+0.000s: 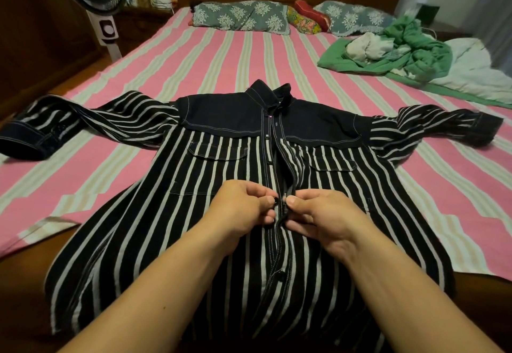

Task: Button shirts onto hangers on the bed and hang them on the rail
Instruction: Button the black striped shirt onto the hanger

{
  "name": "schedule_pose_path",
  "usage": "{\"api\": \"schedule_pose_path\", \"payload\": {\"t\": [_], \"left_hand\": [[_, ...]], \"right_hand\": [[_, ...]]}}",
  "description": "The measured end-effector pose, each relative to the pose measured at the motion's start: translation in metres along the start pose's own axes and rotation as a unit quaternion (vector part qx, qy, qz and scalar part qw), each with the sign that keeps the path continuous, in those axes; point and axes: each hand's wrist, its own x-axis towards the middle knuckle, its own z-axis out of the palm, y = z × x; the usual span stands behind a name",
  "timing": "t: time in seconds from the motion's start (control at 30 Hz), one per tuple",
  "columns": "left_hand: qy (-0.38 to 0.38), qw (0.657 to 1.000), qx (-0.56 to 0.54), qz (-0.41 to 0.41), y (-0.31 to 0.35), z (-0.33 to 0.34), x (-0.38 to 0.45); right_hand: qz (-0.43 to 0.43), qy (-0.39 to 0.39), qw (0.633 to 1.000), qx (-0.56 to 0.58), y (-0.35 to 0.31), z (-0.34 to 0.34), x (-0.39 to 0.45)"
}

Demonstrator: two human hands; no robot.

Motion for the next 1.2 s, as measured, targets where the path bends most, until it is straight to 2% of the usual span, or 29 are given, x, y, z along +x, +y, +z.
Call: {"api": "schedule_pose_path", "payload": {"t": [0.4, 0.8, 1.2], "left_hand": [[-0.003, 0.998, 0.055, 0.031, -0.0006, -0.0015, 0.0011], [0.03, 0.995, 0.081, 0.056, -0.0002, 0.0054, -0.0024], [0.073, 0.971, 0.211, 0.089, 0.0015, 0.0063, -0.0018]], "right_hand": [[-0.018, 0.018, 0.999, -0.02, 0.0027, 0.0022, 0.0011], [-0.027, -0.002, 0.999, -0.03, 0.0034, -0.0003, 0.0005], [-0.06, -0.043, 0.996, -0.057, 0.0072, -0.0046, -0.0019]]}}
